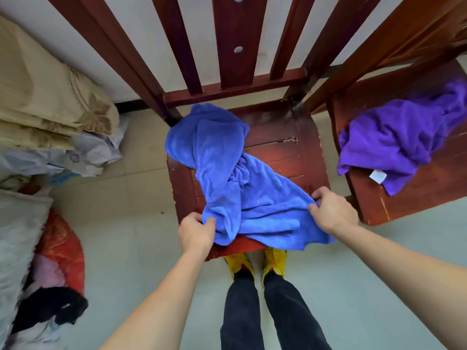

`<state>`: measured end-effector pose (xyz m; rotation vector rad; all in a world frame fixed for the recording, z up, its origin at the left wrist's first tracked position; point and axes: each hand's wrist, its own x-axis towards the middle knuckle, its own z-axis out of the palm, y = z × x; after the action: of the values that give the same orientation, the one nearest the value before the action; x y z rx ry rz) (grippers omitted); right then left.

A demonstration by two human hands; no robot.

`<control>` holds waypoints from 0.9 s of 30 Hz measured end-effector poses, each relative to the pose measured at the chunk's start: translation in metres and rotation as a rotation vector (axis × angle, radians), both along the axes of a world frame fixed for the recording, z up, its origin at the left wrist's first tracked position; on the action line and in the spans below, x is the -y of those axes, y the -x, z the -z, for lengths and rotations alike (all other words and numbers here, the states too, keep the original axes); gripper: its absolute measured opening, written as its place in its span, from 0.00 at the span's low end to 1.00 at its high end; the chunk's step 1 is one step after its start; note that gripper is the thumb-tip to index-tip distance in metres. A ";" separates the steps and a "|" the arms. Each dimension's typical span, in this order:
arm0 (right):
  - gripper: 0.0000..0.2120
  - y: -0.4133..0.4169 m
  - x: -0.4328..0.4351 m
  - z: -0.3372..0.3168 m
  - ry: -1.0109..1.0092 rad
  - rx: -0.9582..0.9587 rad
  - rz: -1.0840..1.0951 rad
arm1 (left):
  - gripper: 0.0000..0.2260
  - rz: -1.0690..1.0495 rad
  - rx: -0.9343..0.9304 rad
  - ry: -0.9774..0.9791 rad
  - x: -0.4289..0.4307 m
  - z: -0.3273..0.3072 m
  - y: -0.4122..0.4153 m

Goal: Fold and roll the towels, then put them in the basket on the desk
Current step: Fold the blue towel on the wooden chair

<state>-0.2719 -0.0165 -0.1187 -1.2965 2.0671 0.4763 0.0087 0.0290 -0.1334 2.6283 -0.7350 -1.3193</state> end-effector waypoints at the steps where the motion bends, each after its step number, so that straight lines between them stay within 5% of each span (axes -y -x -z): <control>1: 0.14 -0.007 0.008 0.002 0.051 0.023 -0.016 | 0.06 -0.034 0.002 0.089 0.008 0.001 -0.001; 5: 0.18 -0.051 0.048 0.016 0.178 0.204 -0.030 | 0.16 0.013 -0.101 0.267 0.046 0.002 0.007; 8: 0.12 -0.078 0.058 0.026 0.136 0.249 -0.127 | 0.15 0.029 -0.194 0.267 0.051 0.009 0.014; 13: 0.07 -0.034 0.046 0.020 0.273 0.155 0.122 | 0.11 -0.674 -0.183 0.305 0.032 0.012 -0.008; 18: 0.09 0.022 0.024 0.007 0.045 0.003 0.053 | 0.07 -0.890 -0.208 0.168 0.006 0.005 -0.029; 20: 0.13 0.014 0.026 0.005 0.084 0.022 -0.046 | 0.04 -0.846 -0.202 0.169 0.004 0.008 -0.029; 25: 0.17 -0.055 0.059 0.016 0.242 0.244 -0.198 | 0.29 -0.122 0.018 0.316 0.031 0.004 -0.020; 27: 0.17 -0.082 0.064 0.024 0.169 0.247 -0.318 | 0.22 0.055 0.053 0.333 0.050 0.008 -0.022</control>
<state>-0.1894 -0.0802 -0.1430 -1.7054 1.7337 0.2636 0.0310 -0.0208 -0.1410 2.3996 -0.9486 -1.0364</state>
